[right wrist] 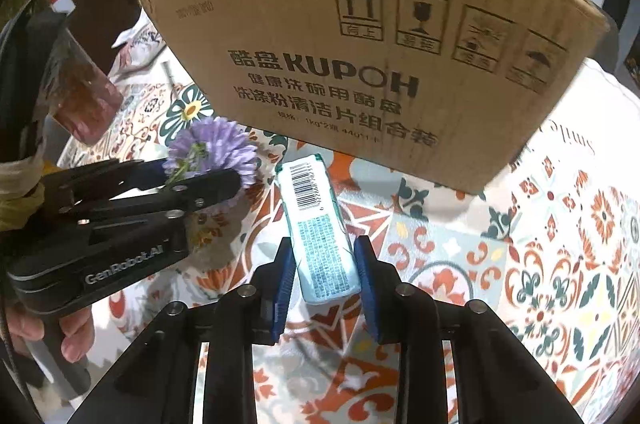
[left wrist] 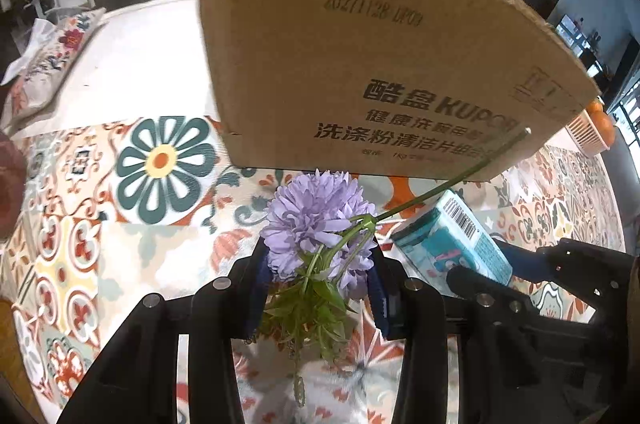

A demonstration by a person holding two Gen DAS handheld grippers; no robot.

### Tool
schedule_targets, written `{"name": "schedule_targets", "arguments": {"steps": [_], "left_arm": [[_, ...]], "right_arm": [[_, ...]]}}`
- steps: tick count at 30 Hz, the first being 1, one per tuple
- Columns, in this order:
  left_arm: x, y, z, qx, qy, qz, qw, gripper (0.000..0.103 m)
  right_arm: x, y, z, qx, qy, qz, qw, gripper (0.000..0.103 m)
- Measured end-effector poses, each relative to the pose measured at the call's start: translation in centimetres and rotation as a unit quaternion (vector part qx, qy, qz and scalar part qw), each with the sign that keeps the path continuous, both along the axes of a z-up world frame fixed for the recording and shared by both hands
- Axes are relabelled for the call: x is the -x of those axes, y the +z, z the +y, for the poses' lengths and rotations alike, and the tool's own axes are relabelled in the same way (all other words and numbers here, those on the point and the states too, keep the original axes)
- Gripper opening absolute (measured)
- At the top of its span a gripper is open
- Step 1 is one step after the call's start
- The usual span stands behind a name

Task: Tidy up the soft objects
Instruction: 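Grasp the purple flower sprig with the left tool while the right tool grasps the small blue box, then carry the flower sprig and blue box over the cardboard box and release them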

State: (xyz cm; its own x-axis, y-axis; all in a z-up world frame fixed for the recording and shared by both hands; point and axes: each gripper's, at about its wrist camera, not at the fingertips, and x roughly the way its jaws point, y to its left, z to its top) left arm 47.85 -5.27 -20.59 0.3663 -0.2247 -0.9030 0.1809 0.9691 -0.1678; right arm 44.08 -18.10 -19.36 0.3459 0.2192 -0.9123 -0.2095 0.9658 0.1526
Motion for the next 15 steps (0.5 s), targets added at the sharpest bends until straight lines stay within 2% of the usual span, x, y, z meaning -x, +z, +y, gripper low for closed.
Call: {"name": "schedule_targets", "arguments": {"steps": [9, 15], "left_arm": [[3.5, 3.0, 0.5, -0.007, 0.003, -0.032, 0.9995, 0.042], [5.0, 6.1, 1.6, 0.0, 0.008, -0.052, 0.9986, 0.042]], "right_arm": [[2.5, 2.6, -1.1, -0.019, -0.029, -0.033, 0.999, 0.027], [4.3, 5.3, -2.0, -0.029, -0.042, -0.06, 0.997, 0.027]]}}
